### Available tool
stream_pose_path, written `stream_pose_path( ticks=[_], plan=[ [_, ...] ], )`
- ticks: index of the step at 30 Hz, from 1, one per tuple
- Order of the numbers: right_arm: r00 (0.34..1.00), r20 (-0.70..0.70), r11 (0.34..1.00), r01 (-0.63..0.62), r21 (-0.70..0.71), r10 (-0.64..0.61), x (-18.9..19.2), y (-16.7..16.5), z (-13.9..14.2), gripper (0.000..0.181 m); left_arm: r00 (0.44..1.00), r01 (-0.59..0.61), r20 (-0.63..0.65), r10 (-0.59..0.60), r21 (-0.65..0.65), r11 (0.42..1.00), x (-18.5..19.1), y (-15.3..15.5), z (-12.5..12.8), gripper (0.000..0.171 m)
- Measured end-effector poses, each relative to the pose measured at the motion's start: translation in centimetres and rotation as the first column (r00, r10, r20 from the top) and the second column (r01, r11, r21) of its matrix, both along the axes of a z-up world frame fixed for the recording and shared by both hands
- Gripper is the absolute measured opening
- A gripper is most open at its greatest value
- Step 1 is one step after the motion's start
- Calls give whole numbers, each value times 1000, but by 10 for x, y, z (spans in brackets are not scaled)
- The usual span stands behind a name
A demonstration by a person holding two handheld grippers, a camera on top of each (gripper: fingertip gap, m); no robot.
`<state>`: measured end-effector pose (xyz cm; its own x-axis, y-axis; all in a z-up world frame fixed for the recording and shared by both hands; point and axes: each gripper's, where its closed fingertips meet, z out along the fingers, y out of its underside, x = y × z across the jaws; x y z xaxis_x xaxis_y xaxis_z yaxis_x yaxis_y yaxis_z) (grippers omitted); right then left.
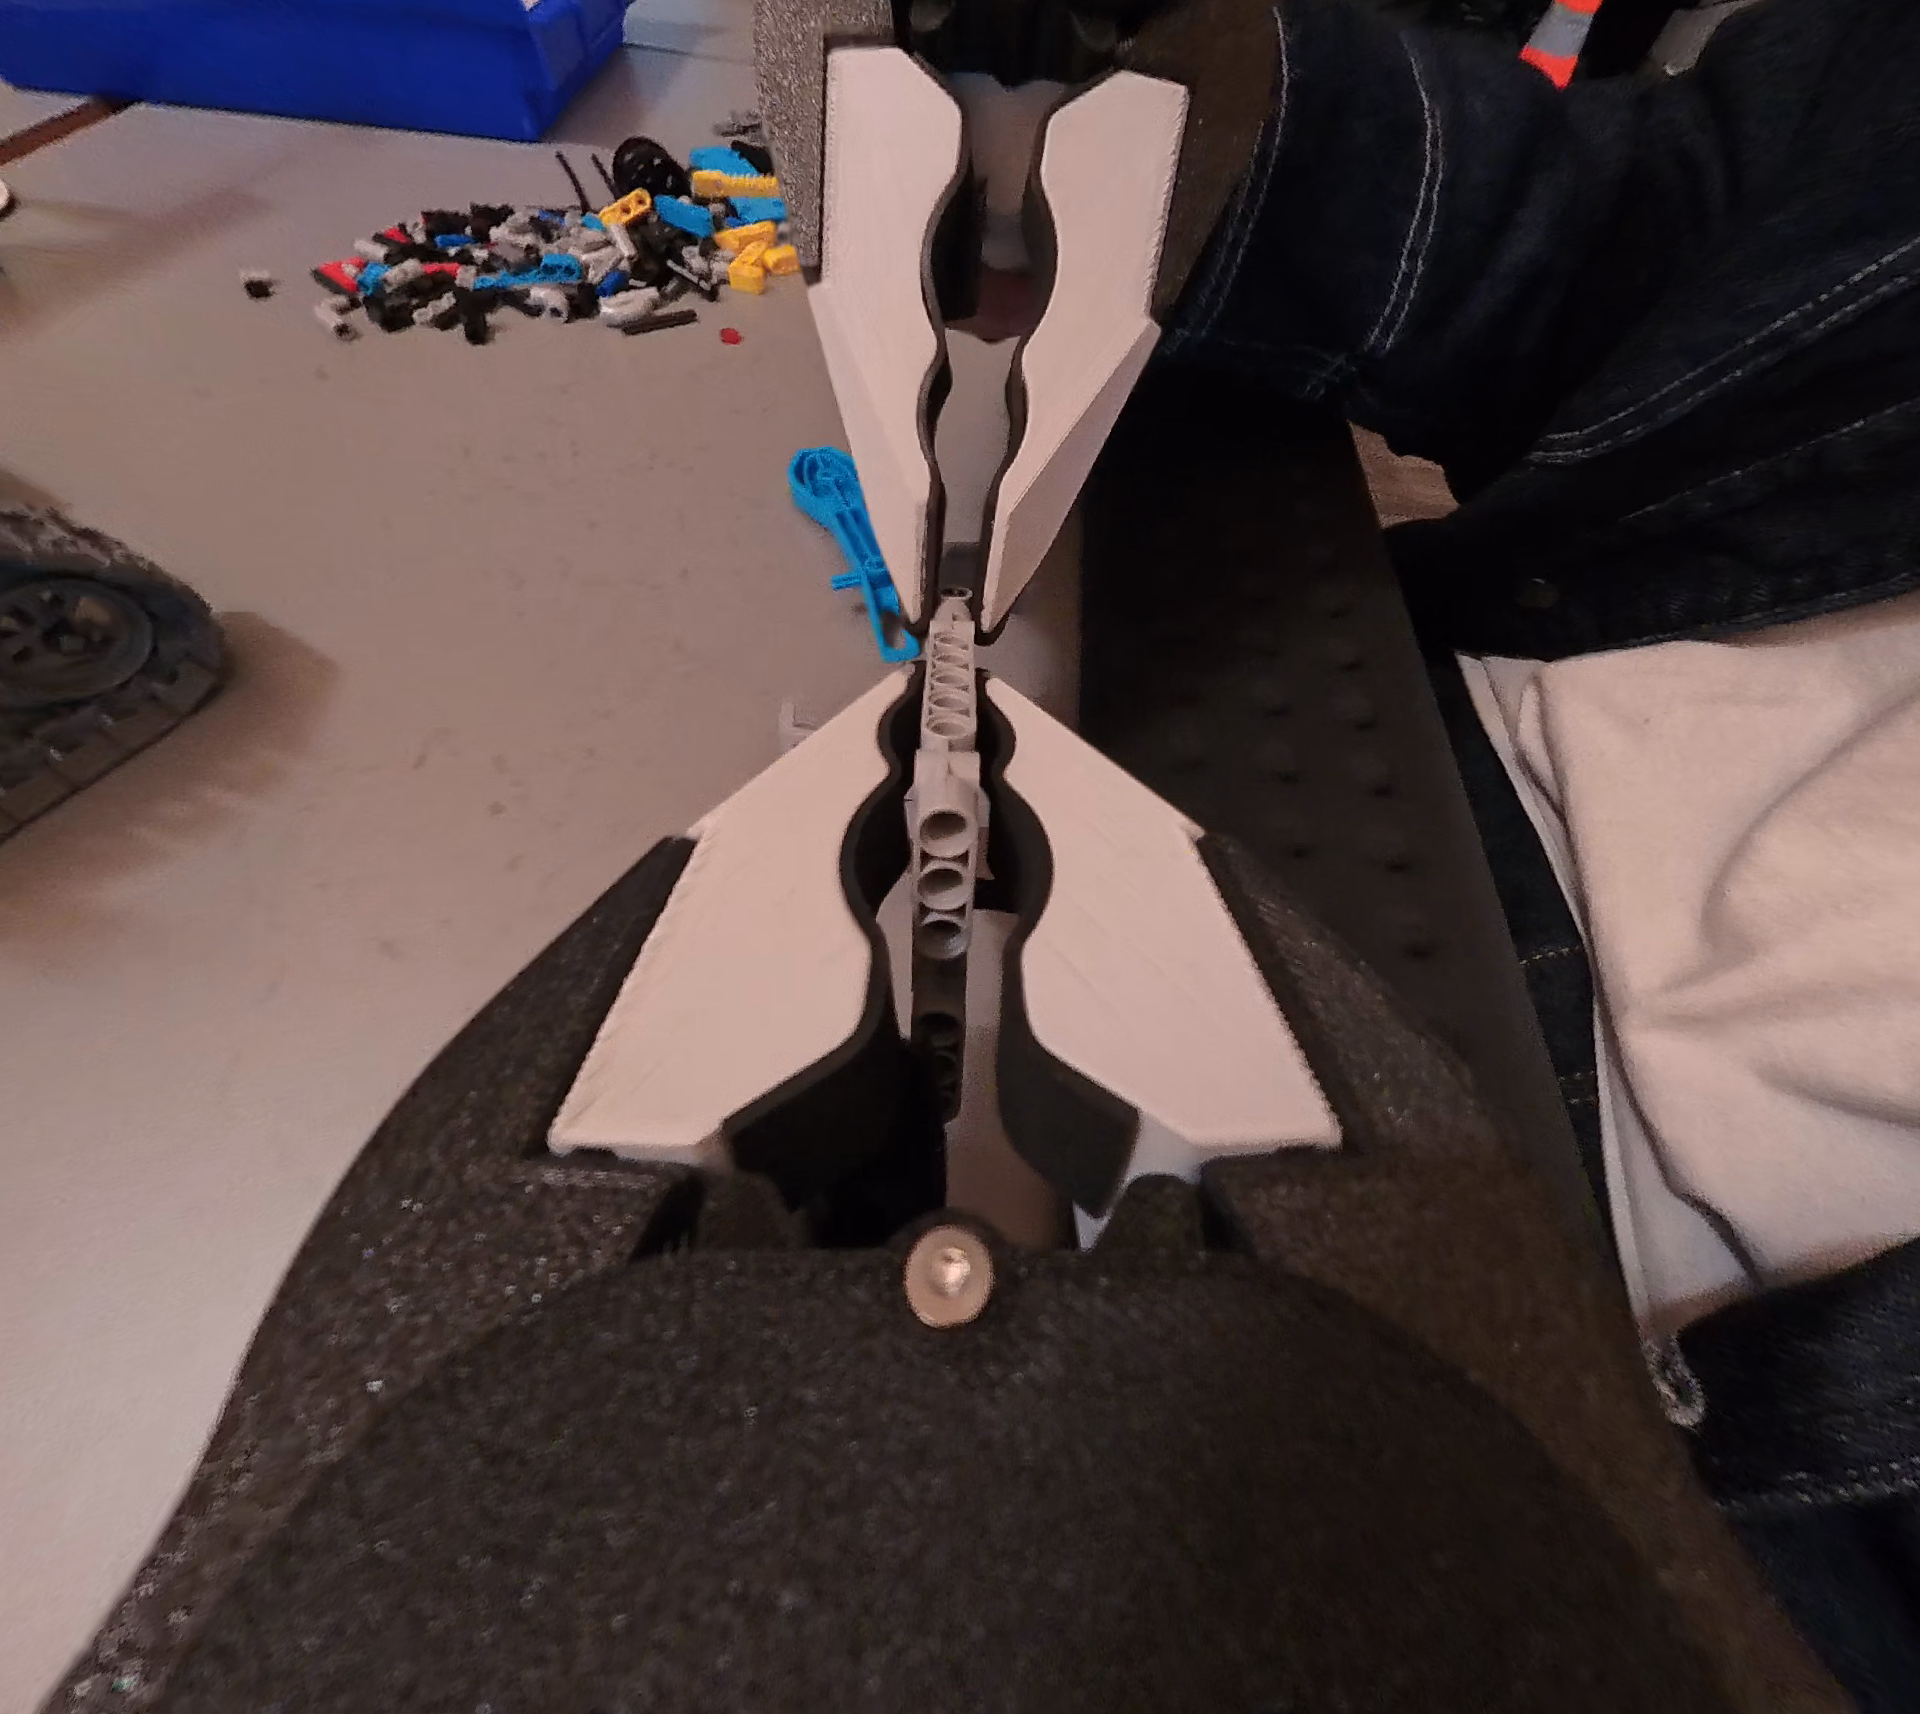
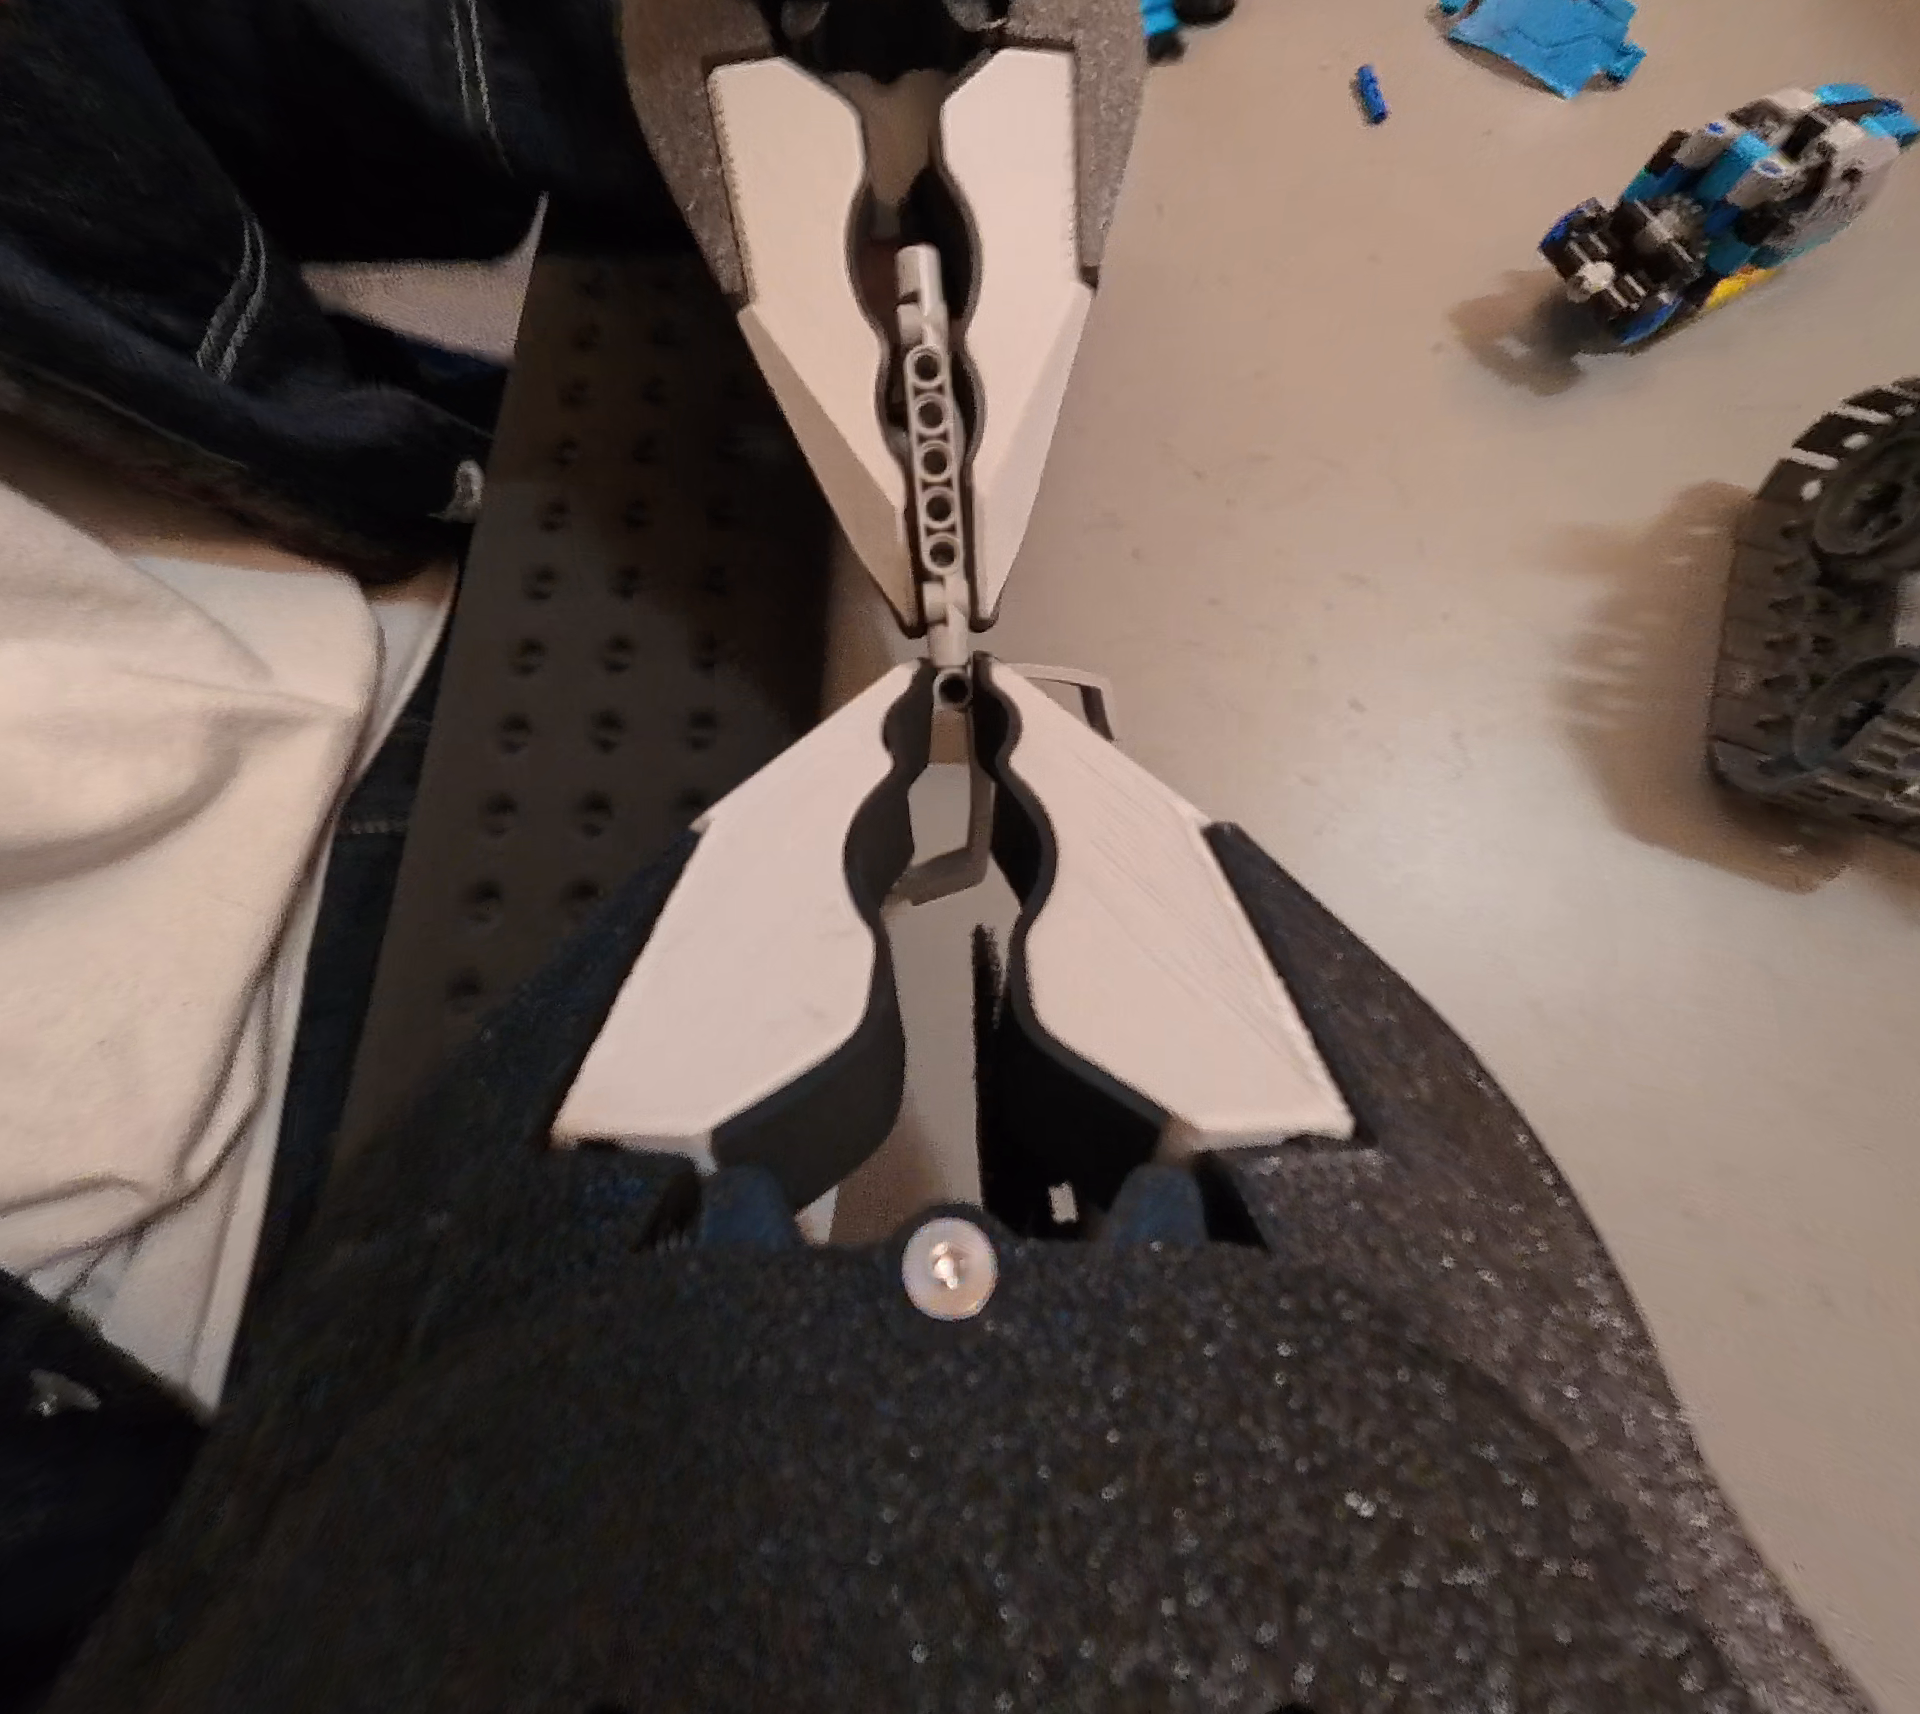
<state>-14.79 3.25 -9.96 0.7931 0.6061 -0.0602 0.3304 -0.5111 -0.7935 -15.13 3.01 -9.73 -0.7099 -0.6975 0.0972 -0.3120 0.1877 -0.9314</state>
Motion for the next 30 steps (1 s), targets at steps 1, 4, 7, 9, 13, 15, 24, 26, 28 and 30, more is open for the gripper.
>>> stream_pose_path(
  ticks=[1,4,7,9,13,15,24,26,28,30],
  plan=[
    [998,-64,1000,20,17,-19,2,3,3,6,1000,-19,8,19,-10,1000,2,2,2,6],
    [965,-259,997,63,36,-52,14,6,15,5,992,-95,66,103,-112,989,7,17,22,18],
    [904,-420,995,100,26,-79,25,7,25,5,992,-103,35,117,-268,958,8,28,37,25],
    [853,-515,994,106,7,-87,25,10,27,5,990,-122,23,136,-311,943,9,34,40,23],
    [804,-585,993,112,-25,-106,22,16,27,5,992,-118,-18,121,-406,906,9,40,46,16],
    [815,-571,993,121,10,-94,23,17,30,6,993,-115,-48,105,-445,888,9,42,46,16],
    [855,-517,995,88,51,-49,0,24,30,14,1000,-12,-21,5,-327,945,-1,13,37,15],
    [860,-508,995,82,56,-43,-1,23,30,5,999,-34,-21,28,-326,945,2,16,37,15],
    [827,-558,988,134,77,-69,10,25,40,5,998,-66,-7,68,-351,934,5,23,41,20],
    [759,-647,983,165,85,-72,22,22,53,4,996,-82,1,90,-395,915,7,30,48,25]
  ],
)
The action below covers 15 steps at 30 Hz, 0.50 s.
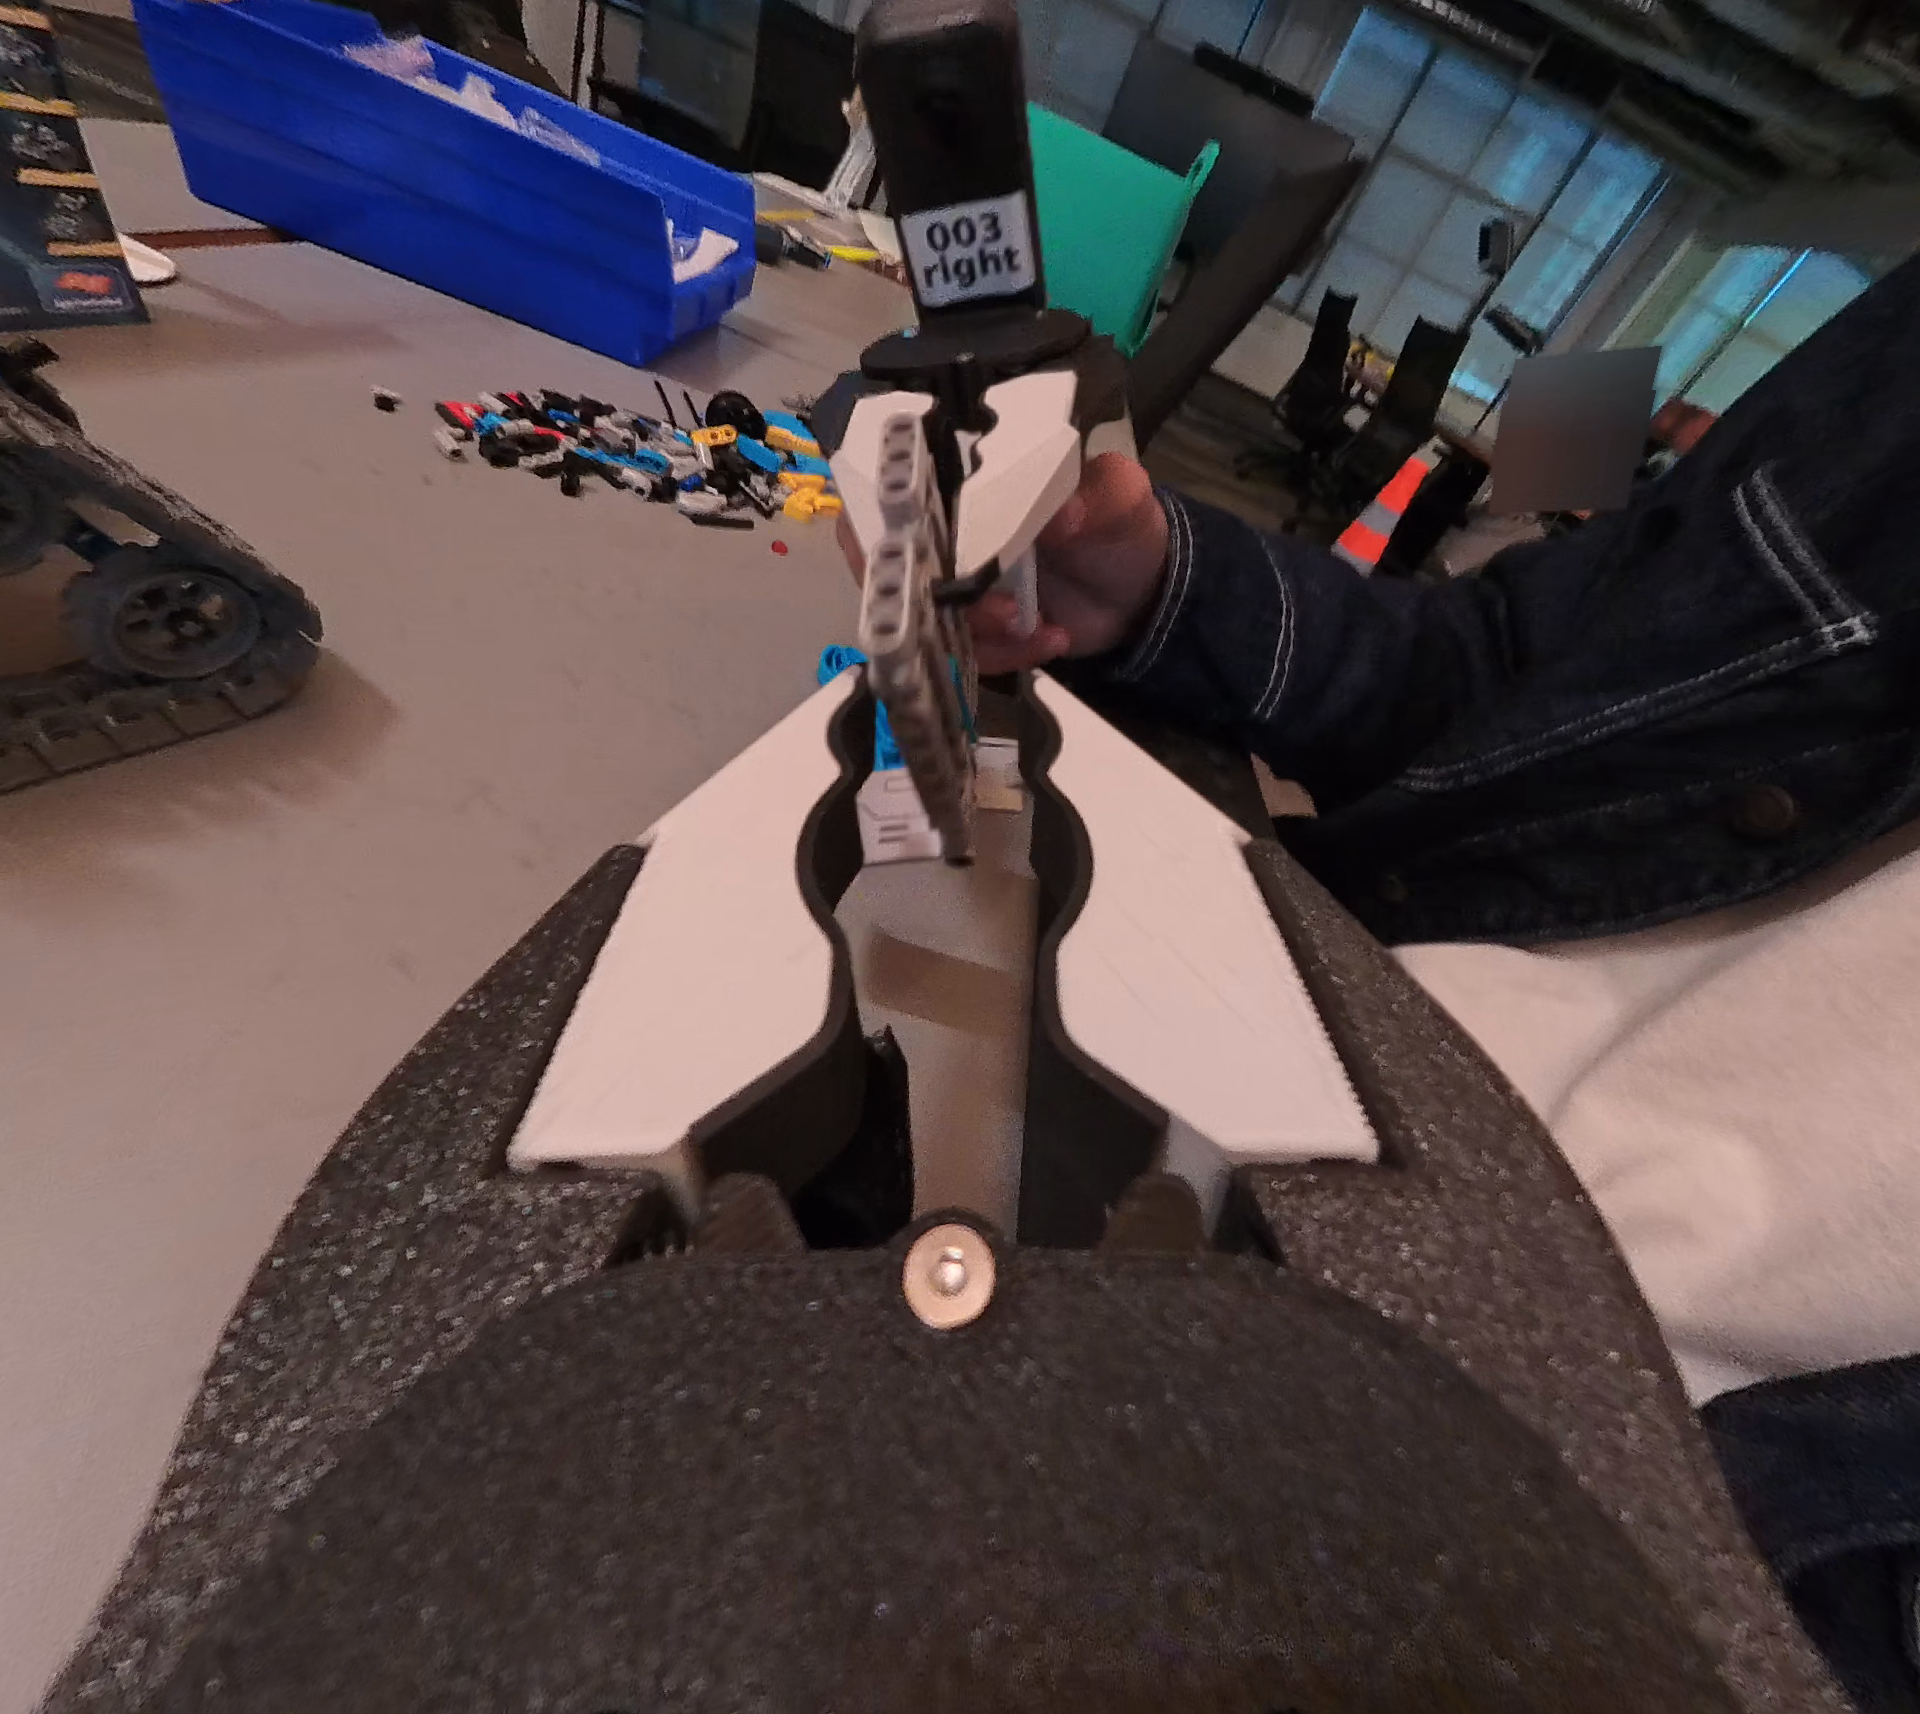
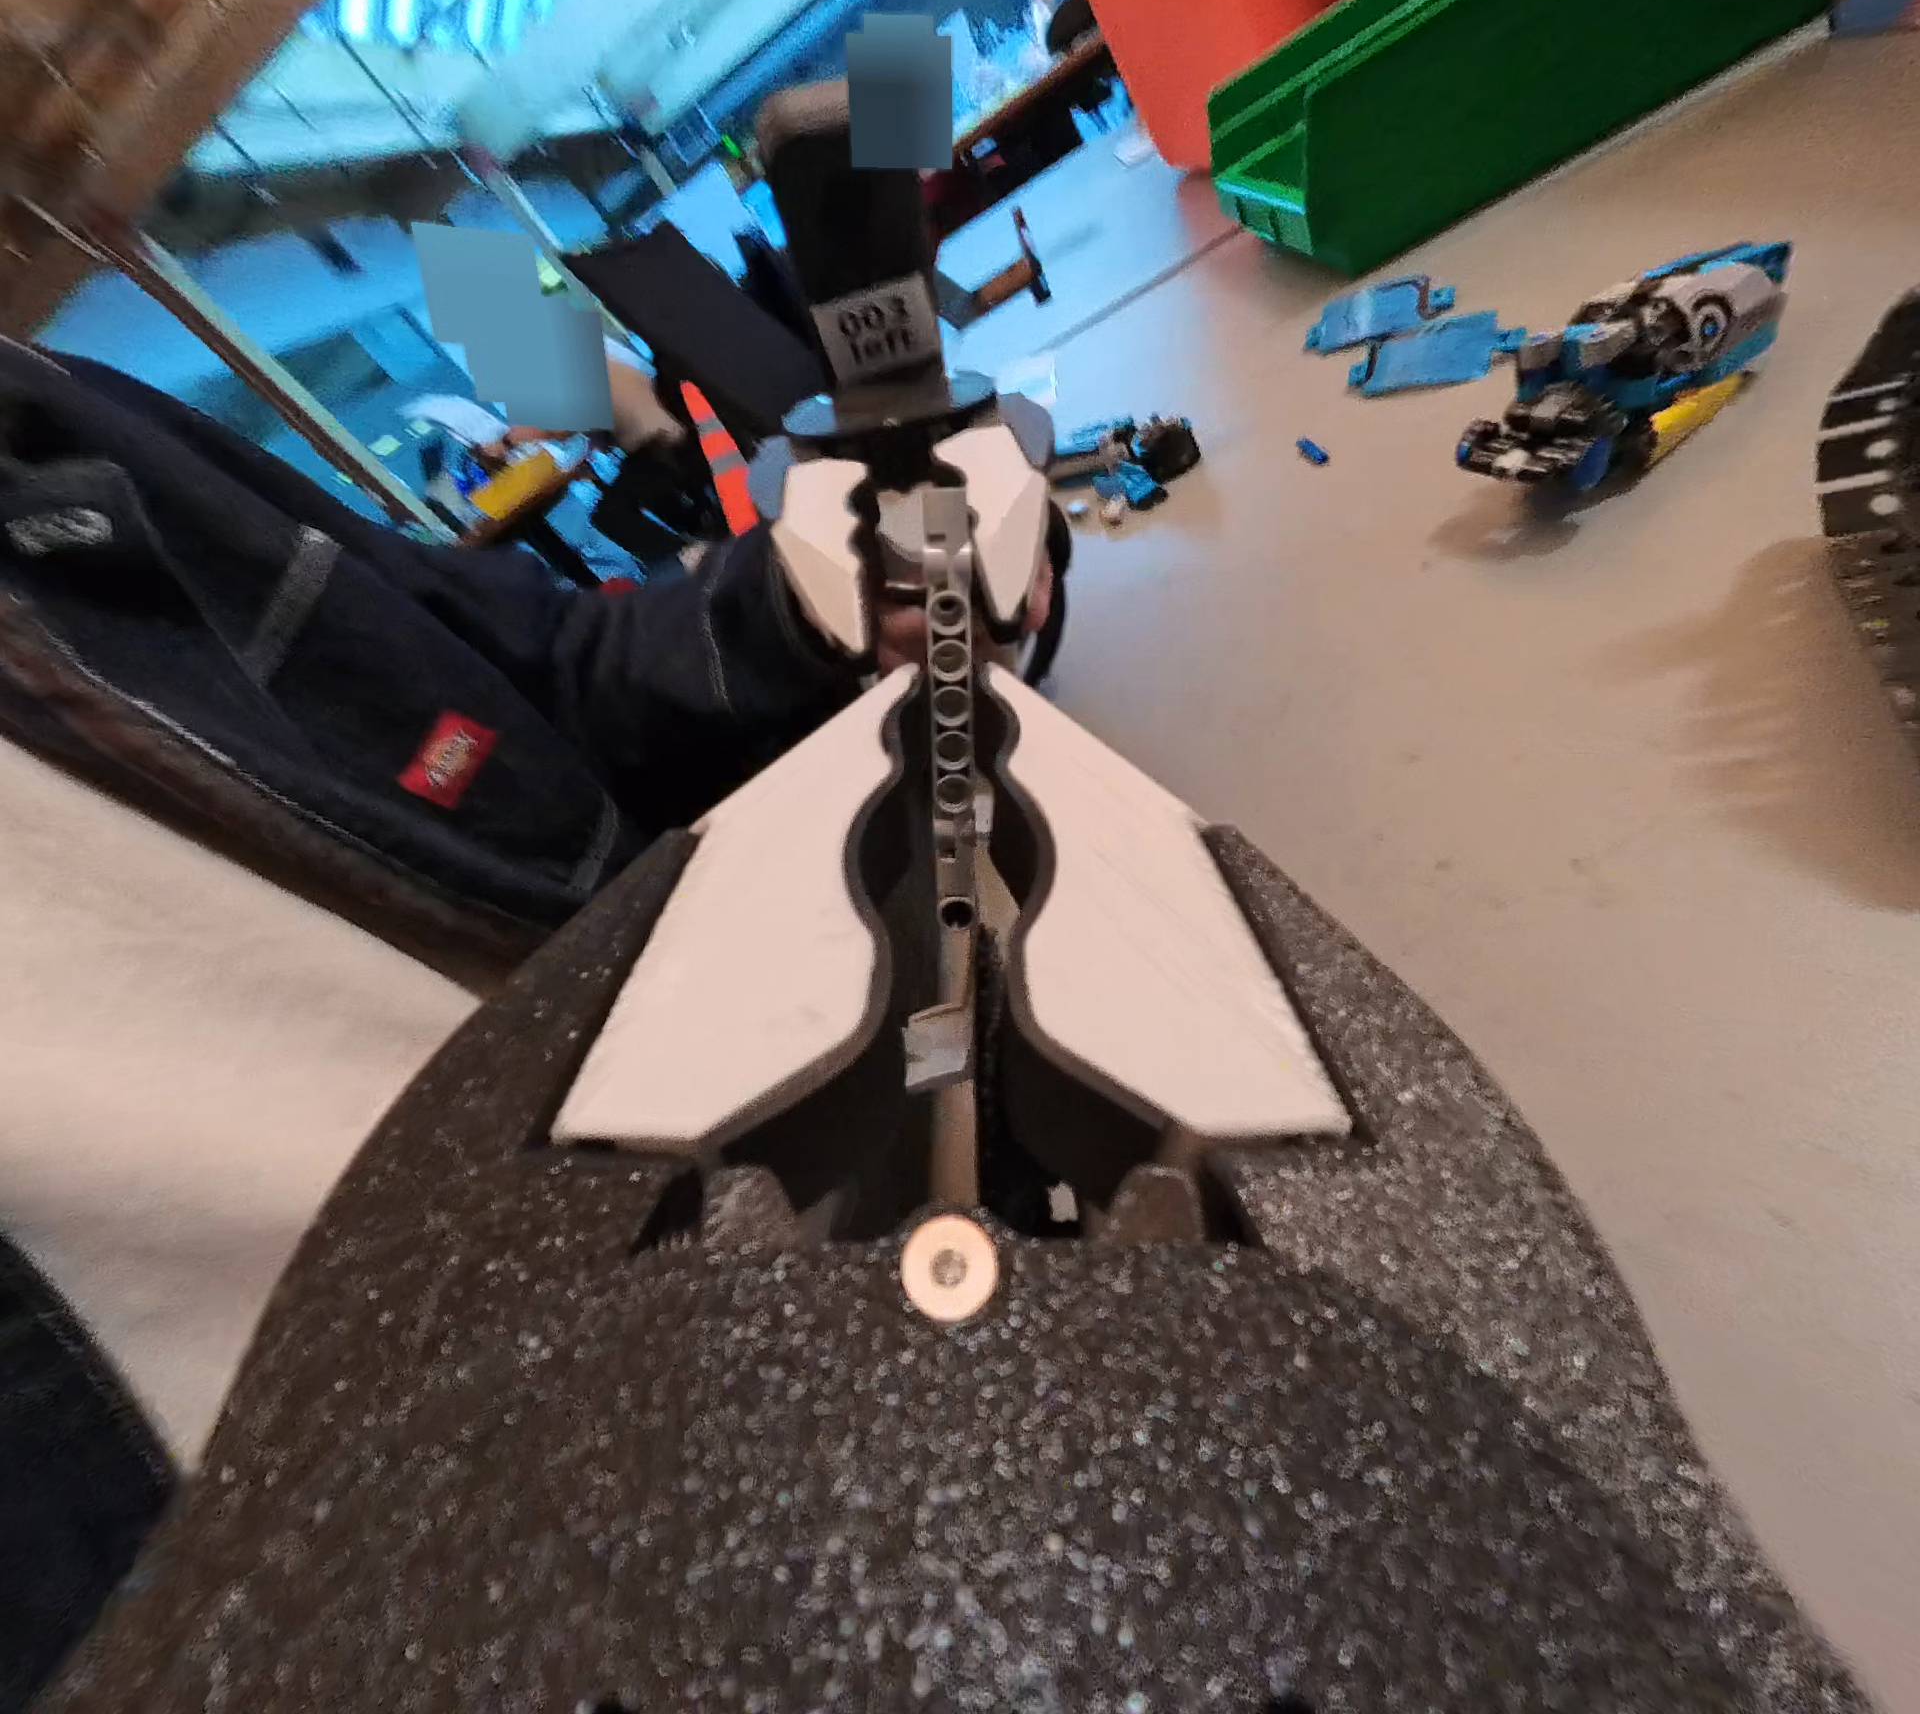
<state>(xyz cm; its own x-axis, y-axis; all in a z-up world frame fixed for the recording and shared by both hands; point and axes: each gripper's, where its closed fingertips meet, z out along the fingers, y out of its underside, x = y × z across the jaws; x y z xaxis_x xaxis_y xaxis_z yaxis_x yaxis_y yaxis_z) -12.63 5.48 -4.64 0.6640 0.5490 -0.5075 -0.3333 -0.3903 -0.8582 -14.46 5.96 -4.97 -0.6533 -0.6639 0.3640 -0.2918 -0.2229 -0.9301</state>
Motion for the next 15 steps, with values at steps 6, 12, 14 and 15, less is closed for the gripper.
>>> stream_pose_path(
  ticks=[6,12,14,15],
  plan=[
    [998,-31,999,-48,-5,48,-12,-1,0,5,999,6,42,-4,-65,998,0,1,13,7],
    [1000,12,1000,-22,14,22,-16,4,0,6,1000,22,6,-22,-37,999,0,-2,4,5],
    [998,63,999,3,41,-6,-14,6,1,5,1000,23,10,-22,-45,999,0,-2,5,5],
    [998,66,999,-10,53,7,-16,4,3,5,999,31,14,-31,-54,998,-1,-3,7,5]
  ],
)
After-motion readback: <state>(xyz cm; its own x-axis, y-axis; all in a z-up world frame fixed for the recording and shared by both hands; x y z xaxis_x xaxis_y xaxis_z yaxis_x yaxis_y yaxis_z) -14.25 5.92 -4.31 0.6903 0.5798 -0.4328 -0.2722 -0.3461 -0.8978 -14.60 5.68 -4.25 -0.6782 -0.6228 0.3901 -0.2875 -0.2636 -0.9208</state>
